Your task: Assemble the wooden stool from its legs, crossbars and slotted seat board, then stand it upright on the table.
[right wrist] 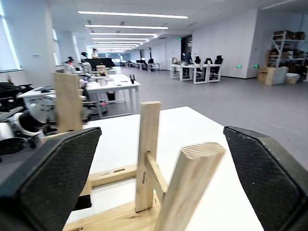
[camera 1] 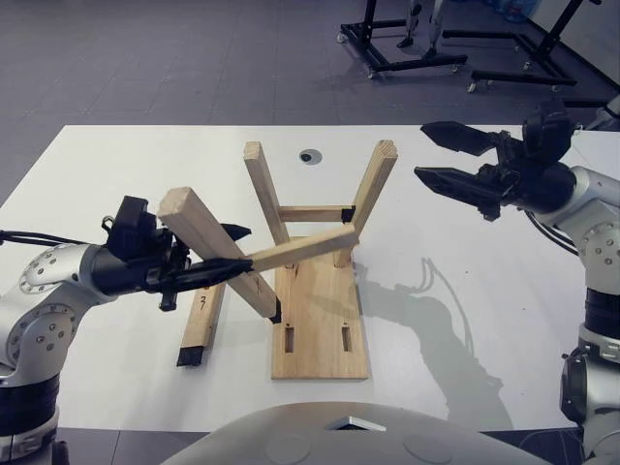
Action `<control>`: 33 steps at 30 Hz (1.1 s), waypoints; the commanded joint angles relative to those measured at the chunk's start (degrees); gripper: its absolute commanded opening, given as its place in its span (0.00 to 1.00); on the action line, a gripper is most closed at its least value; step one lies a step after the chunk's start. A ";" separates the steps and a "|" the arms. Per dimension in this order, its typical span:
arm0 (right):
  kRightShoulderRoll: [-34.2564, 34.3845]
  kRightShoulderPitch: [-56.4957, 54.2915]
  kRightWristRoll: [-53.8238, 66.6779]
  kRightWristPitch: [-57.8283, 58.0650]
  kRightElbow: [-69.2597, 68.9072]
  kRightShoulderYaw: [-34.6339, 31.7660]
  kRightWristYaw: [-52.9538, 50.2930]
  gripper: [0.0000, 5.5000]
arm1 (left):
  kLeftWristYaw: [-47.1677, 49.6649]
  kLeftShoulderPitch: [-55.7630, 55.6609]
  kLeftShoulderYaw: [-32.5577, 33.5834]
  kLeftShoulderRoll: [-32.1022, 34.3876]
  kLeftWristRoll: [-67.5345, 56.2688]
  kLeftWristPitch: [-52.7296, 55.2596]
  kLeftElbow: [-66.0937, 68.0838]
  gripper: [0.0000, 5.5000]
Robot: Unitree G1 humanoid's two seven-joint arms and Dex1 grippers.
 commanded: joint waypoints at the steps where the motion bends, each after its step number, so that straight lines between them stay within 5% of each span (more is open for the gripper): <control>1: -0.91 -3.37 -0.94 1.72 1.05 1.14 0.86 0.85 | 1.58 2.39 0.13 0.34 1.48 -1.10 -3.05 0.37; 9: -1.41 -6.29 -4.02 3.10 5.06 3.29 2.35 0.85 | 9.40 6.95 -4.92 -3.02 -1.15 0.25 -12.91 0.37; 21: 0.77 -7.01 -2.26 6.15 3.87 2.64 0.60 0.85 | 6.50 4.19 -4.77 1.56 -0.60 1.08 -7.06 0.37; 33: 1.96 -8.27 -4.17 5.71 6.07 2.91 0.47 0.85 | 6.91 3.15 -12.94 2.18 7.42 -1.52 -4.22 0.37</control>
